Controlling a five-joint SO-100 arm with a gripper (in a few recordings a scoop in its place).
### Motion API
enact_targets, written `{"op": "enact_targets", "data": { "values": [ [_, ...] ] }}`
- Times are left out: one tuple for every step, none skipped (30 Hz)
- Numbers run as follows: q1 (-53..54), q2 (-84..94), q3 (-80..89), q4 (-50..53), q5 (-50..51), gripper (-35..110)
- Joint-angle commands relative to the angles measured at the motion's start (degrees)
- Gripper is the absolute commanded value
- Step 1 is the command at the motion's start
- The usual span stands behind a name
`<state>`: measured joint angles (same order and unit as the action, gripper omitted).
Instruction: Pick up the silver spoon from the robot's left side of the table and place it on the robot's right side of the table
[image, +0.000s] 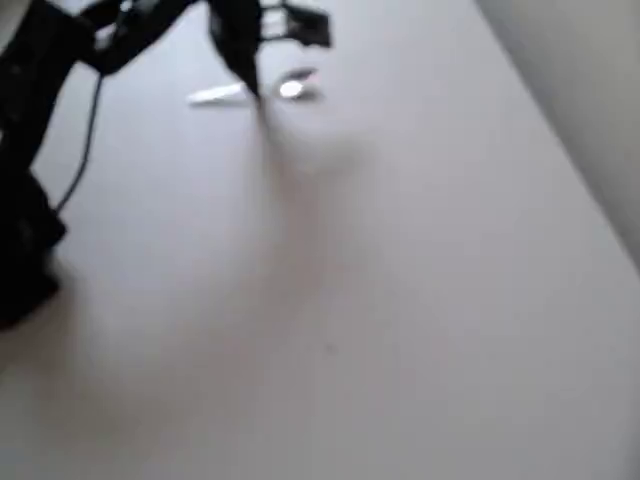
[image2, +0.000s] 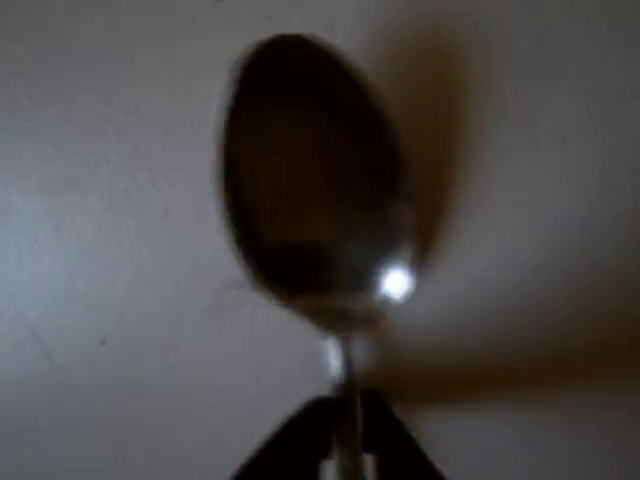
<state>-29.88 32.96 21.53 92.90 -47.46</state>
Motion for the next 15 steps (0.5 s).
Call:
{"op": "enact_targets", "data": {
  "values": [
    [-0.1, 0.5, -3.7, 0.4, -0.4, -2],
    [-0.1, 0.5, -3.7, 0.4, -0.4, -2],
    [0.0, 0.5, -3.7, 0.4, -0.4, -2],
    [0.0, 0.5, -3.7, 0.4, -0.4, -2],
    [0.0, 0.5, -3.8, 0.4, -0.4, -2],
    [0.0, 0.5, -3.8, 0.4, -0.4, -2],
    [0.0, 0.5, -3.8, 0.4, -0.4, -2],
    [0.0, 0.5, -3.8, 0.4, -0.4, -2],
    [0.0, 0.5, -4.0, 0.5, -0.4, -2],
    [0.0, 0.5, -4.1, 0.6, -0.4, -2],
    [0.1, 0.5, -4.3, 0.6, -0.4, -2],
    [0.1, 0.7, -4.7, 1.0, -0.3, -2],
    [0.1, 0.7, -6.0, 1.9, -0.1, -2],
    [0.1, 0.3, -8.3, 3.6, 0.0, -2],
    [0.2, -0.4, -11.7, 5.4, 0.5, -2]
  ]
}}
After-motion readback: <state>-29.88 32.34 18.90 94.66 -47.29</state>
